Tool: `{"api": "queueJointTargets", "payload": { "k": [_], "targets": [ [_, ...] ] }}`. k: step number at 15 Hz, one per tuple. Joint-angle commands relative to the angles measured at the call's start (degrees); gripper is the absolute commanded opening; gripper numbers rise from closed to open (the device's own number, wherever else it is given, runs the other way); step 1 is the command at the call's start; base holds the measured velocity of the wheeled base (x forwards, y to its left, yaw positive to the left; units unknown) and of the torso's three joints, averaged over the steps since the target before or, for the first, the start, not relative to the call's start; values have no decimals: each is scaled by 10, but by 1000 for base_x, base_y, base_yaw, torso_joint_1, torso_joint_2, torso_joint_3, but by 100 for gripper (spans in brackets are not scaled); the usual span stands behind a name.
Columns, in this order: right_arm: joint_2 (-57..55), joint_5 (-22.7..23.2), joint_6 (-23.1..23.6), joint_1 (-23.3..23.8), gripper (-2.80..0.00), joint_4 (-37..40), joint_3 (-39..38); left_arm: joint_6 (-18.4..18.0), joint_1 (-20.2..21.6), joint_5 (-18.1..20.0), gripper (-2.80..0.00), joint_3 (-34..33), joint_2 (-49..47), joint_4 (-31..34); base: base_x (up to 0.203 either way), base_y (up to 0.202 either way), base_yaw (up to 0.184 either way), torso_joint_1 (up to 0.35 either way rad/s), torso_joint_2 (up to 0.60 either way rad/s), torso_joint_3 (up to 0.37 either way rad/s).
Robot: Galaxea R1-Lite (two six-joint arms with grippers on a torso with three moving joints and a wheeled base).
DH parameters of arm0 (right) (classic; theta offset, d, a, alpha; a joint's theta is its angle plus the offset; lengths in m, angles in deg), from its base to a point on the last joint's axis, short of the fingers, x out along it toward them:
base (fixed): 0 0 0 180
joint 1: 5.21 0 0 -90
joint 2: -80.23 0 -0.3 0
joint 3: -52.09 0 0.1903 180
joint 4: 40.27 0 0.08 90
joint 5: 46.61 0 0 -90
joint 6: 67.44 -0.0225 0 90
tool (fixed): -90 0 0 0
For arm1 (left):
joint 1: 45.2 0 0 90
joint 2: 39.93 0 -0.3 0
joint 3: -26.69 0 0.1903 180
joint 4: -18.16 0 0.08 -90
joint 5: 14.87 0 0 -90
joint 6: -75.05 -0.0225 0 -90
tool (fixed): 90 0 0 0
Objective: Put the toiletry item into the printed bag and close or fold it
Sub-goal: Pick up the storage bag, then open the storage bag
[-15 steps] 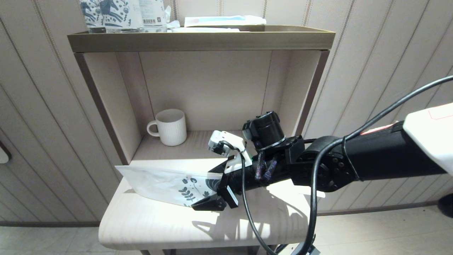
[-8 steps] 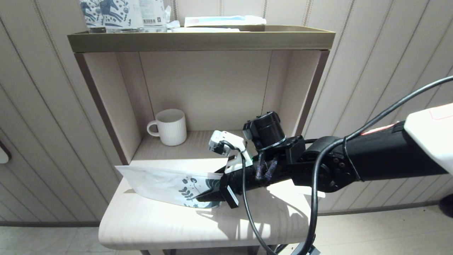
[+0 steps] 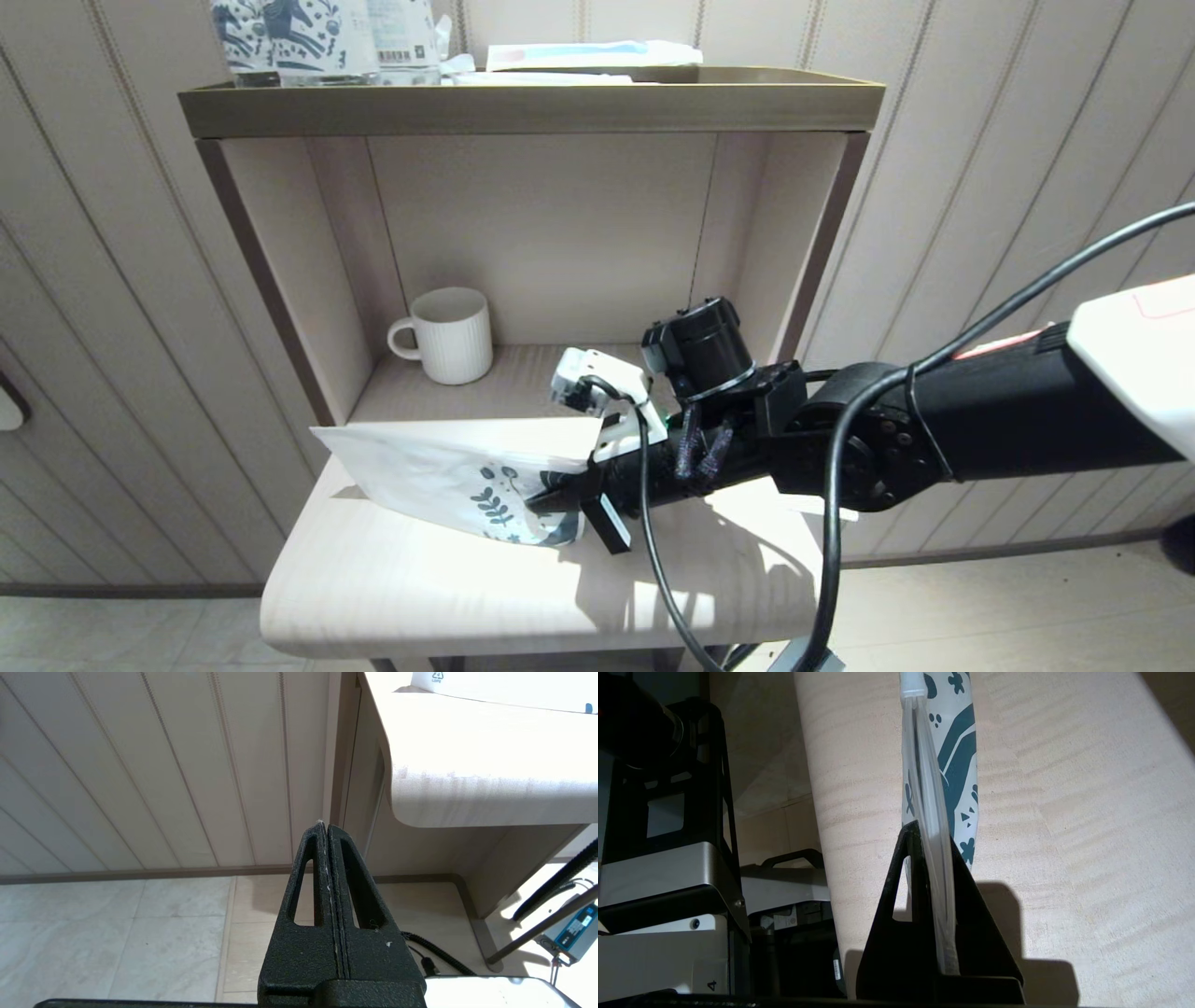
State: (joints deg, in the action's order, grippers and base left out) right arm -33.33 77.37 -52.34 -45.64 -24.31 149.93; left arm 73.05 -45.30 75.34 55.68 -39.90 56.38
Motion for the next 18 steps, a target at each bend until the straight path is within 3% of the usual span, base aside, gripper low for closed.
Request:
{"api": "queueJointTargets", "payload": {
  "k": [1,5,7,9,11,13,18],
  "targets": [
    [12,2,1,0,-280,-1,-7,-1,0,1,-280,0,0,1,0,0,0,0,0,0],
    [85,-1,-11,7,-280,8,-28,-5,1,-4,-280,9,0,0,0,0,0,0,0,0],
    [147,-2,-40,8,-280,60,-29,-15,1,8,-280,59,-14,1,0,0,0,0,0,0],
    [210,-3,-52,11,-280,111,-31,-17,0,38,-280,129,-86,-1,0,0,0,0,0,0],
    [269,-4,-55,26,-280,151,-35,-17,0,98,-280,223,-184,-4,0,0,0,0,0,0],
    [306,-2,-48,29,-280,230,-28,-17,0,184,-280,322,-285,-7,0,0,0,0,0,0],
    [284,-3,72,16,-280,473,88,-55,-9,408,-280,529,-510,-5,0,0,0,0,0,0]
  ]
}}
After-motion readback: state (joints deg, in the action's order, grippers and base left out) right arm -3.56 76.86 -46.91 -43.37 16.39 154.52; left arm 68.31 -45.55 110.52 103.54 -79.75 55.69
